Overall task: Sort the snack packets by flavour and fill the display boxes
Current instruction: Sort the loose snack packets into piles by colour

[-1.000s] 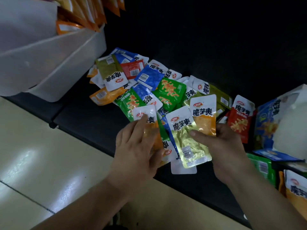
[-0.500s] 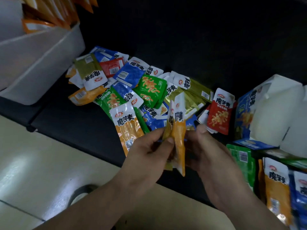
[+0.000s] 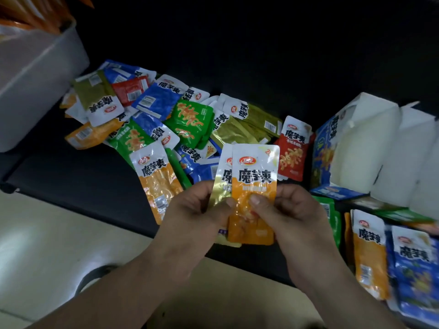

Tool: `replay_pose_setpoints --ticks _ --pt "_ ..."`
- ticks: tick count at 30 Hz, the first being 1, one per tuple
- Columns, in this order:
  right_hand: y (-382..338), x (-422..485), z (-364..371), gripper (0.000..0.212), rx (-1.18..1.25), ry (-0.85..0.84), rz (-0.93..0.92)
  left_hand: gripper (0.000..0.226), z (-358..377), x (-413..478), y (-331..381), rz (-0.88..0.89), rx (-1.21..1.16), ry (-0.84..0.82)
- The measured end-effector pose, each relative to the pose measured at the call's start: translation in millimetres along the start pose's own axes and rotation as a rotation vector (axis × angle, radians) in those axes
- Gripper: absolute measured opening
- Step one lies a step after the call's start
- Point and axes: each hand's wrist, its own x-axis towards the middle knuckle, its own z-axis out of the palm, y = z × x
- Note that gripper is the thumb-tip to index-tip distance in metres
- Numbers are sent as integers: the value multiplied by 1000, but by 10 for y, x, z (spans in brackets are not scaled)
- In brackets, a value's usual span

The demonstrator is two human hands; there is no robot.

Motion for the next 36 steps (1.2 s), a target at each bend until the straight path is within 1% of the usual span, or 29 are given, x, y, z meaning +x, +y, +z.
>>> replay_pose_setpoints --ticks 4,6,7,9,12,16,18,22,26,29,31,34,36 --pt "215 -169 -223 17 22 42 130 12 99 -13 -125 -7 114 46" --pt "372 -303 -406 20 -16 51 208 6 182 -35 -203 -2 219 82" --pt "438 -378 -497 23 -30 66 241 5 230 -51 -237 -14 256 87" --pt "540 -526 -666 28 -30 117 292 6 356 -126 -281 -43 286 46" --pt "615 -672 -912 40 -31 185 284 6 571 -236 -364 -69 345 -47" --pt "625 -737 -1218 39 -34 263 228 3 814 -325 -355 -77 420 -115" --pt "640 -764 -1309 39 -16 296 204 10 910 -368 -324 -102 455 -142" --pt "675 -842 -1467 50 94 348 155 17 1093 -388 -190 -154 562 -243" --pt "738 -862 -1684 34 176 427 132 20 1249 -304 -40 -131 660 -325" --pt "772 -872 -1766 20 187 448 121 19 1358 -272 -37 -129 658 -311" --pt "768 -839 -1841 13 164 487 95 21 1408 -266 -75 -182 631 -299" --pt "730 -767 -1960 10 73 555 51 31 1397 -272 -139 -296 643 -327" --pt "715 -711 -1983 14 -9 552 31 34 1356 -255 -166 -317 666 -334"
